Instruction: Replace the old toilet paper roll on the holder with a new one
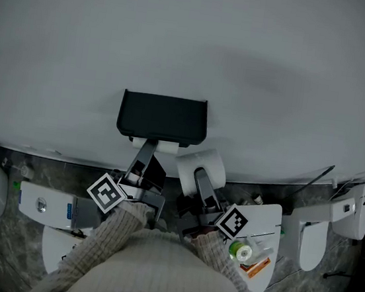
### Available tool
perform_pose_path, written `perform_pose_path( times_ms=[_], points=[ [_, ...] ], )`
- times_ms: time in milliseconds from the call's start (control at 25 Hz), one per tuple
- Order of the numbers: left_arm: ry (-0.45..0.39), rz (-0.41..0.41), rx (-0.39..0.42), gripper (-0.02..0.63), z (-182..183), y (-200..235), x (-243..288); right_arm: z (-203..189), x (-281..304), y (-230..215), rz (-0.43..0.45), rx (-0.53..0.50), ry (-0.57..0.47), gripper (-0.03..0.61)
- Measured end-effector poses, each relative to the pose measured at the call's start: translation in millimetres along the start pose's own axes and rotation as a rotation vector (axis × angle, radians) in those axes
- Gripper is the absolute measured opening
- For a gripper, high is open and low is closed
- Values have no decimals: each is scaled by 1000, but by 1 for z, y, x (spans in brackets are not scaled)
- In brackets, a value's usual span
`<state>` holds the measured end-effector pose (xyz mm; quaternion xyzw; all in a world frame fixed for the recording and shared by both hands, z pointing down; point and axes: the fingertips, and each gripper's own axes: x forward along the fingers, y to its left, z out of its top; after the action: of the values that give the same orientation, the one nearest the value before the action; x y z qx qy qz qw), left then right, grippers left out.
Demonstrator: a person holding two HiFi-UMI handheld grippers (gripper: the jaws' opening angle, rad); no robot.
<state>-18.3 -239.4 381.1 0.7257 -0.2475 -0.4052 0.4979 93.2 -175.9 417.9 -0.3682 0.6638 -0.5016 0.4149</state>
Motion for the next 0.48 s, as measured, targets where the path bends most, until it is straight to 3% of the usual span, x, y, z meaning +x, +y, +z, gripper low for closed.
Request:
perform_pose_path(
  times_ms=[480],
  points=[
    [1,5,12,172,1,-1,1,7,-5,1,3,0,-33,497]
  ],
)
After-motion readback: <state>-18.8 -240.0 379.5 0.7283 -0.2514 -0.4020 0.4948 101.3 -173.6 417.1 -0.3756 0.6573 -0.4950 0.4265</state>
